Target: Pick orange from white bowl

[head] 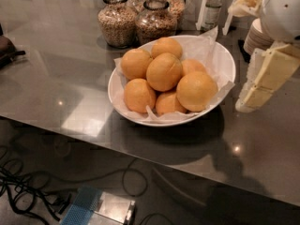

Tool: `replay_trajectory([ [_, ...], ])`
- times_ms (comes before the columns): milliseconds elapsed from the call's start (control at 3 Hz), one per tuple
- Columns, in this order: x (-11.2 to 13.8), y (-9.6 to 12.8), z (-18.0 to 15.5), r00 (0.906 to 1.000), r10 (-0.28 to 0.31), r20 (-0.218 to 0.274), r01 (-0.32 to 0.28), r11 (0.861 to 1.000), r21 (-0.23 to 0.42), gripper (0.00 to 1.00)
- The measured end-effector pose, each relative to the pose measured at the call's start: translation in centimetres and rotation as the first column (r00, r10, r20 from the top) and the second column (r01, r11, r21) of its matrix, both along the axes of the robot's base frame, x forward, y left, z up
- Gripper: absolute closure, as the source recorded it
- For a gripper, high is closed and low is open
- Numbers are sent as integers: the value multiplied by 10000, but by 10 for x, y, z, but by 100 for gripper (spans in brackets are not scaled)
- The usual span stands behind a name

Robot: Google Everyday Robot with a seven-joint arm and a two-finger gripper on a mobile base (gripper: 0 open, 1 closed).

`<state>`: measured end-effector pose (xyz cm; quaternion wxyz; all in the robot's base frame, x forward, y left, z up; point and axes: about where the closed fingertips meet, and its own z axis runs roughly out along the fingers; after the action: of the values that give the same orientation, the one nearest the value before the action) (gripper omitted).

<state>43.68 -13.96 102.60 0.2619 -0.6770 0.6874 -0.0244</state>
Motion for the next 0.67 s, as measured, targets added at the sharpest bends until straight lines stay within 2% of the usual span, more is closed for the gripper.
replay_trajectory([
  [333, -9, 55, 20, 9890, 1480, 67, -1481, 9877, 504, 0],
  [667, -6, 99, 15, 9762, 2118, -467, -2080, 9752, 762, 0],
])
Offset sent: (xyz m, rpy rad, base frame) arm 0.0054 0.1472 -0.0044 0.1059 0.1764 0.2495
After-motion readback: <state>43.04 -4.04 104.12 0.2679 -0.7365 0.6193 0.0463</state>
